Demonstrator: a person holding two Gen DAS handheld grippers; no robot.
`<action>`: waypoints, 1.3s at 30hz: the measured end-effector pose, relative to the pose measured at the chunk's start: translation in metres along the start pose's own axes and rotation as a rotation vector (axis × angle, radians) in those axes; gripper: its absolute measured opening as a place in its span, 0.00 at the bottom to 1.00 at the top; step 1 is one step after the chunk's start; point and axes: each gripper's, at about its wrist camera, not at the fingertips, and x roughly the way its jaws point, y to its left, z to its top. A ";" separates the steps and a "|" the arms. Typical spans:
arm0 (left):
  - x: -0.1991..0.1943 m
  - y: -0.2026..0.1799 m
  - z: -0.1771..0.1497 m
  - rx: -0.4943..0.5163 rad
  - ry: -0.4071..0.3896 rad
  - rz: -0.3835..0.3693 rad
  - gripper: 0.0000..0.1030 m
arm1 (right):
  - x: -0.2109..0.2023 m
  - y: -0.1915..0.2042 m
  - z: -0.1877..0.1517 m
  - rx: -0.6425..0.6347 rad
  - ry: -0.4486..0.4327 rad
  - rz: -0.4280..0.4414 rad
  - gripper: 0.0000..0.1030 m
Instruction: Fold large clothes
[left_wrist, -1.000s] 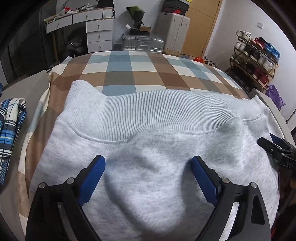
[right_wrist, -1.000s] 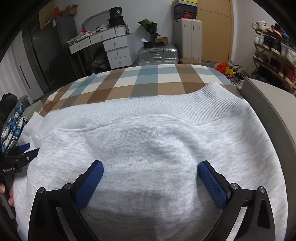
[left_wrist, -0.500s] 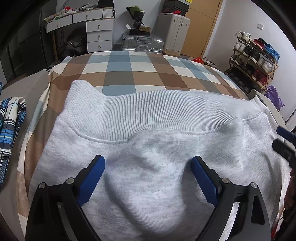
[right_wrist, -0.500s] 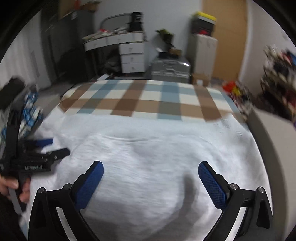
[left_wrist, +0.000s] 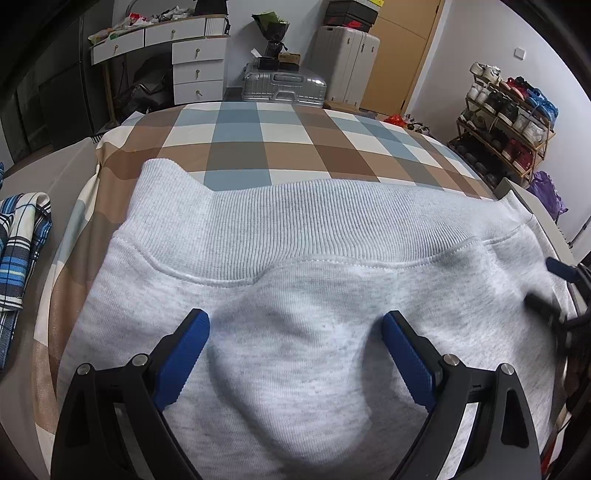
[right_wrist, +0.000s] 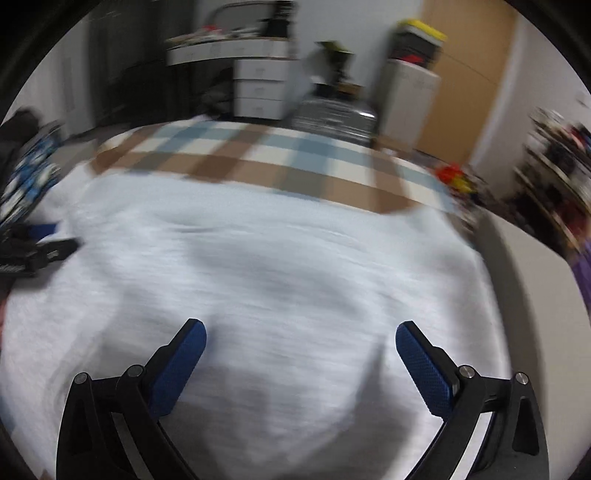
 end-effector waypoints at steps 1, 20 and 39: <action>0.000 0.000 0.000 -0.001 0.000 -0.001 0.89 | 0.002 -0.021 -0.003 0.061 0.002 -0.033 1.00; -0.029 -0.010 0.004 -0.053 -0.046 -0.064 0.89 | 0.027 -0.125 -0.043 0.560 0.108 -0.076 1.00; 0.017 -0.101 -0.002 0.225 0.046 -0.051 0.93 | -0.052 -0.032 -0.026 0.242 -0.075 0.006 1.00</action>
